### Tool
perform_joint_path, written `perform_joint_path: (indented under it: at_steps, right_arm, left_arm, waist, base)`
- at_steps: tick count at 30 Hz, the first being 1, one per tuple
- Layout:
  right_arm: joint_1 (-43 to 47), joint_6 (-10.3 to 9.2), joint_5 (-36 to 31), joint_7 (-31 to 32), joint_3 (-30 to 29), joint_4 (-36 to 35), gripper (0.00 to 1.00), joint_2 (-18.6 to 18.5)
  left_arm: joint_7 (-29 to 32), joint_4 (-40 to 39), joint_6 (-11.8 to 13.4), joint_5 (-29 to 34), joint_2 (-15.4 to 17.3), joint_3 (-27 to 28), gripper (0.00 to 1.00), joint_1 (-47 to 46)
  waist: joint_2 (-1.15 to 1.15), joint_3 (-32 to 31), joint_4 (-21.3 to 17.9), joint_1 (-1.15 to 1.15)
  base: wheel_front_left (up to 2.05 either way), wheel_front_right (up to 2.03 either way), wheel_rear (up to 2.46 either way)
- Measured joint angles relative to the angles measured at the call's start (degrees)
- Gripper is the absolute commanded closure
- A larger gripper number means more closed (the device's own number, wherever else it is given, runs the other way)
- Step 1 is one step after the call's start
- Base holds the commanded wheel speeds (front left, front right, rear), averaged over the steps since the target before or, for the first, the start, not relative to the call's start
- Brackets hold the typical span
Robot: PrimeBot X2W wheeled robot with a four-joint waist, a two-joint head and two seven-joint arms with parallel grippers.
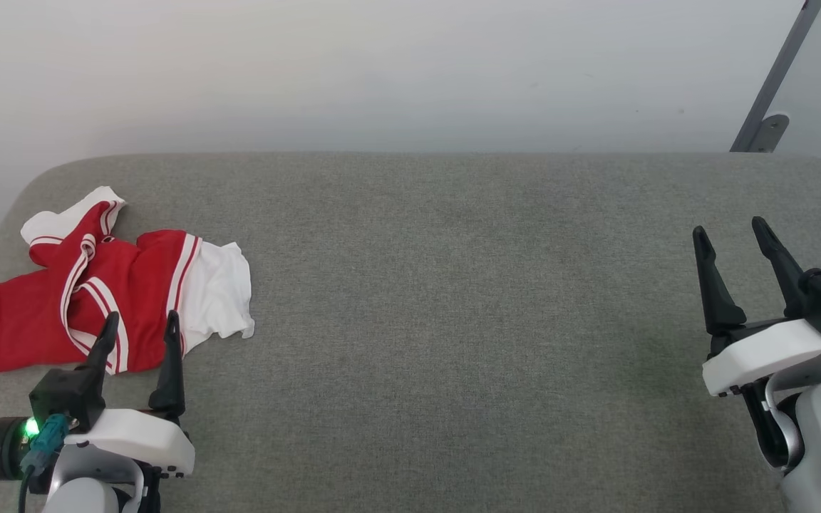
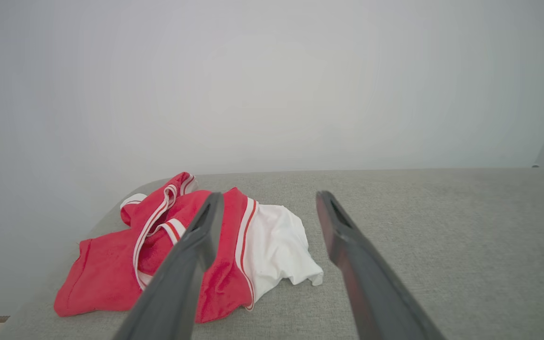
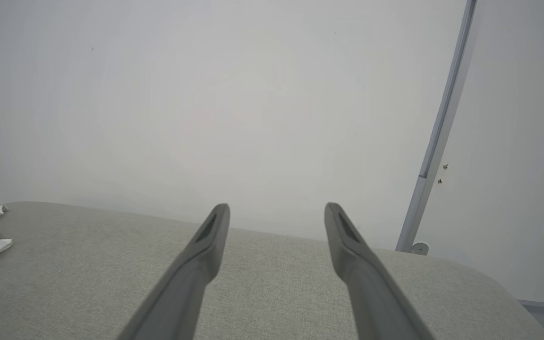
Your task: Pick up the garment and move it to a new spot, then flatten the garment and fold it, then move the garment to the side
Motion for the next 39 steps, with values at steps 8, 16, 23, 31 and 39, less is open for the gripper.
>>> perform_joint_path:
  at_steps: [8, 16, 23, 31, 39]
  right_arm:
    - [0.0, 0.00, 0.6, 0.0, -0.4, -0.4, 0.00, 0.0]
    - [0.0, 0.00, 2.4, 0.0, -0.1, -0.8, 0.00, 0.4]
    - [0.1, 0.00, 3.8, 0.0, 2.8, -0.9, 0.00, 0.5]
    - [0.0, 0.00, 5.4, 0.0, 7.2, -0.7, 0.00, 1.6]
    - [0.7, 0.00, 6.9, 0.0, 9.4, -0.8, 0.00, 4.2]
  left_arm:
    - [0.0, 0.4, -0.4, -0.6, -0.3, 0.5, 0.00, -0.4]
    - [0.0, 0.9, -0.6, -2.1, -1.4, 0.2, 0.00, -0.9]
    - [0.0, 0.5, -0.6, -2.1, -2.5, 1.0, 0.00, -0.8]
    - [-0.1, -0.2, -0.6, -1.7, -4.1, 3.4, 0.00, 1.3]
    - [-0.1, -2.9, 0.1, -1.6, -6.1, 6.4, 0.00, 4.5]
  waist:
    - [0.00, 0.2, 0.2, 0.00]
    - [0.00, 0.6, 2.0, 0.00]
    - [0.00, 1.1, 6.5, 0.00]
    - [0.00, 1.9, 13.5, 0.00]
    - [0.00, 1.7, 21.1, 0.00]
  base:
    - [0.00, 0.00, 0.00]
    - [0.00, 0.00, 0.00]
    - [0.00, 0.00, 0.00]
    - [0.00, 0.00, 0.00]
    - [0.00, 0.00, 0.00]
